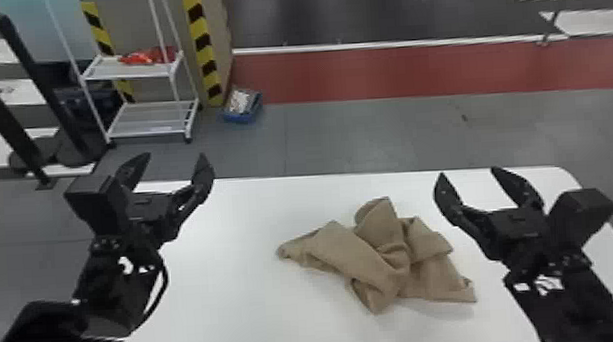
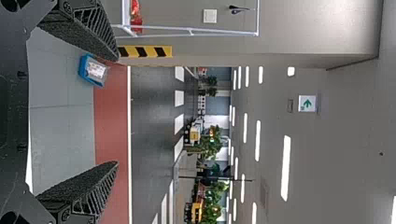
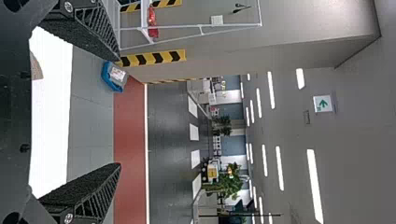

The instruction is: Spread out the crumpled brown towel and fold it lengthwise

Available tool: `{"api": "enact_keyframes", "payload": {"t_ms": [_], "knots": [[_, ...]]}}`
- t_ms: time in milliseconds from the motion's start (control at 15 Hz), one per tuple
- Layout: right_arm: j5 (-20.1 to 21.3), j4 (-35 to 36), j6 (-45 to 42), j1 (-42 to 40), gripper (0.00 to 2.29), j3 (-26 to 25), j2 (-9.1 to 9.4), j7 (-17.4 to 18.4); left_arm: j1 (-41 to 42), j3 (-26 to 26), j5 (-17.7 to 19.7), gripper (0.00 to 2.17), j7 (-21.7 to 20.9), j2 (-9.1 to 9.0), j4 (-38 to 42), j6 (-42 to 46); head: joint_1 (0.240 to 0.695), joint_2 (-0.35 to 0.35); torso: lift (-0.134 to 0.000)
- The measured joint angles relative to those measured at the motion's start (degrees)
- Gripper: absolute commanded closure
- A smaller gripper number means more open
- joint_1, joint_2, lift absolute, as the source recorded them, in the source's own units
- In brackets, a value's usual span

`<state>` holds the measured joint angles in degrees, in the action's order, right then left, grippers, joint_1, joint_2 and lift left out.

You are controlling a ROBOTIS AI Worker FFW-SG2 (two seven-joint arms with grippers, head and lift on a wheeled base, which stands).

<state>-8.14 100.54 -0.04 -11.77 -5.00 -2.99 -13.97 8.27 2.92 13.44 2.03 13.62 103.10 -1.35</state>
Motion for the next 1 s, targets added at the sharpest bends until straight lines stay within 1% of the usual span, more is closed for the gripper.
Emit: {"api": "enact_keyframes", "payload": {"t_ms": [733,800,933,1000], "knots": [[-0.07,0.18,0.12,0.05,0.08,0.15,0.00,-0.01,0.60,0.02,0.48,0.11,-0.15,0.01,-0.27,1.88,0.695,0.018,0.000],[-0.11,0.18,0.09,0.06,0.08,0.13,0.00,0.05,0.60,0.04,0.48,0.11,-0.83,0.00,-0.28,1.42,0.695,0.016,0.000],[-0.04,-0.61,0.45,0.00,0.08,-0.62,0.00,0.75,-0.02,0.56,0.16,0.12,-4.08,0.07,-0.68,-7.35,0.695,-0.007,0.000],[0.01,-1.77,0.43,-0.12,0.08,-1.48,0.00,0.82,-0.47,1.57,-0.19,0.12,-4.58,0.11,-1.79,-11.26,0.695,-0.021,0.000]]}}
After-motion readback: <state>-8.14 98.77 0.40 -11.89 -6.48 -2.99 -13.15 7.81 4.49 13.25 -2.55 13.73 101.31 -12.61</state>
